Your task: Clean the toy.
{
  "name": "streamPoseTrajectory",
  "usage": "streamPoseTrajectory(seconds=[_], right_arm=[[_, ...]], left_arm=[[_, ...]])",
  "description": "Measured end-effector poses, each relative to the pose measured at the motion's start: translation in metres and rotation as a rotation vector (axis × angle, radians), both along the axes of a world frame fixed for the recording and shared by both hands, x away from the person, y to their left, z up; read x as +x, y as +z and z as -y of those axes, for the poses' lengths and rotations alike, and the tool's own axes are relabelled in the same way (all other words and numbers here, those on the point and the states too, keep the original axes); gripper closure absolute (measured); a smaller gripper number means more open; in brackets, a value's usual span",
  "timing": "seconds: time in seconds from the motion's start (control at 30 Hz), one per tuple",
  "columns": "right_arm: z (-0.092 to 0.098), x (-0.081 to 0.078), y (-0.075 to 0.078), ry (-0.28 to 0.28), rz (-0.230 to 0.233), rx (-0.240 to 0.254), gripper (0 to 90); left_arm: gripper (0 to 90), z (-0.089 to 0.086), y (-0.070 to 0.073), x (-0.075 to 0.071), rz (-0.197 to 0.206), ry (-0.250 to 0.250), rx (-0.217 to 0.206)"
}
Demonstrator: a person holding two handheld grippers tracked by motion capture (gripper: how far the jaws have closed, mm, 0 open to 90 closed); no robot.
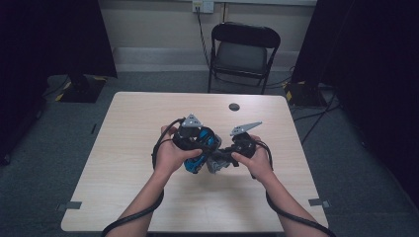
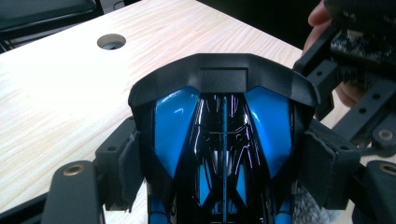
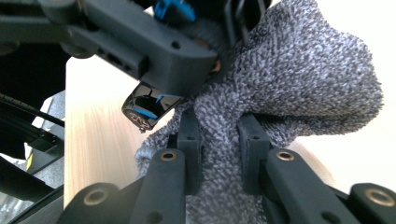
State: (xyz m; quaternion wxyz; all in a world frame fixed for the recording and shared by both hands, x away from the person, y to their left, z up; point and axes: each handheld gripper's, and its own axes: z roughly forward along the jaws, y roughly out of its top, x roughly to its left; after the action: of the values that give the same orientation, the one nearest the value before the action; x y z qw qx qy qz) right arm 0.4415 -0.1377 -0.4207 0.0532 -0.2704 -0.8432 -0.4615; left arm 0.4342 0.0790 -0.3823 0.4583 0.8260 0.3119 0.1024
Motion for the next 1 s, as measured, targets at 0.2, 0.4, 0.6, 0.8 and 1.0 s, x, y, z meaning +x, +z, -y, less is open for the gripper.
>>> streamPoseTrajectory(seconds=[0.2,0.4,0.6,0.8,1.0], right_arm=[[-0.003,-0.003,-0.007,0.008,-0.011,0.000,75.5],[-0.007,-0.005,-0.014,0.016,-0.020,0.001,75.5],[-0.009,-0.008,-0.018,0.016,-0.027,0.016,75.5],[-0.011,-0.011,-0.022,0.021,-0.035,0.021,75.5],[-0.012,-0.013,-0.026,0.027,-0.042,0.022,75.5]], left_arm=[[25.3,0.002,0.000,0.003,-0.006,0.003,-0.005],[25.3,0.003,-0.001,0.005,-0.011,0.010,-0.002],[25.3,0.002,0.001,0.006,-0.014,0.022,-0.005],[25.3,0.004,0.002,0.008,-0.010,0.026,-0.002],[25.3,0.006,0.004,0.012,-0.005,0.032,-0.014]])
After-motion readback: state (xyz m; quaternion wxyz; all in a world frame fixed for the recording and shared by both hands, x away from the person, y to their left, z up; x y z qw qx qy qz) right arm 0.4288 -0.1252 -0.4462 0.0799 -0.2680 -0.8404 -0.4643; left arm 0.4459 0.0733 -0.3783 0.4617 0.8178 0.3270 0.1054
